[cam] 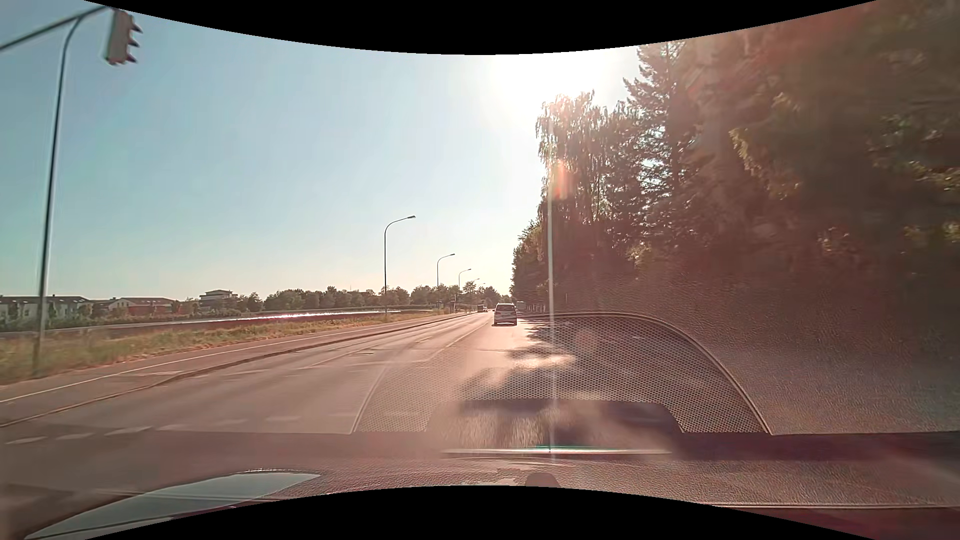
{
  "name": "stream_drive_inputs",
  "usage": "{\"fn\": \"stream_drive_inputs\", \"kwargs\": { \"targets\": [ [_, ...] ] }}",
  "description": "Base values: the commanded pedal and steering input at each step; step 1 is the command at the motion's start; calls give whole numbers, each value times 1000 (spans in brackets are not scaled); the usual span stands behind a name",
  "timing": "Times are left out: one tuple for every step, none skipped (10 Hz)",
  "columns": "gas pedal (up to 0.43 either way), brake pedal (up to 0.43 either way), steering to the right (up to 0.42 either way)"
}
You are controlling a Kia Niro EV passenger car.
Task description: Follow the waypoints while adhering to traffic rules and regulations
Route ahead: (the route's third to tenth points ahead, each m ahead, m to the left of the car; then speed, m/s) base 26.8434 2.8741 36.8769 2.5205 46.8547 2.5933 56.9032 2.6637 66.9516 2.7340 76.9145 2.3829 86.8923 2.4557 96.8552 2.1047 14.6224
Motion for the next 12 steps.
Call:
{"fn": "stream_drive_inputs", "kwargs": {
  "targets": [
    [98, 6, 1],
    [98, 6, 0],
    [98, 6, 0],
    [98, 6, 0],
    [98, 0, 0],
    [98, 6, 0],
    [98, 6, 0],
    [98, 6, 0],
    [98, 6, -1],
    [98, 6, -1],
    [98, 6, -2],
    [98, 6, -2]
  ]
}}
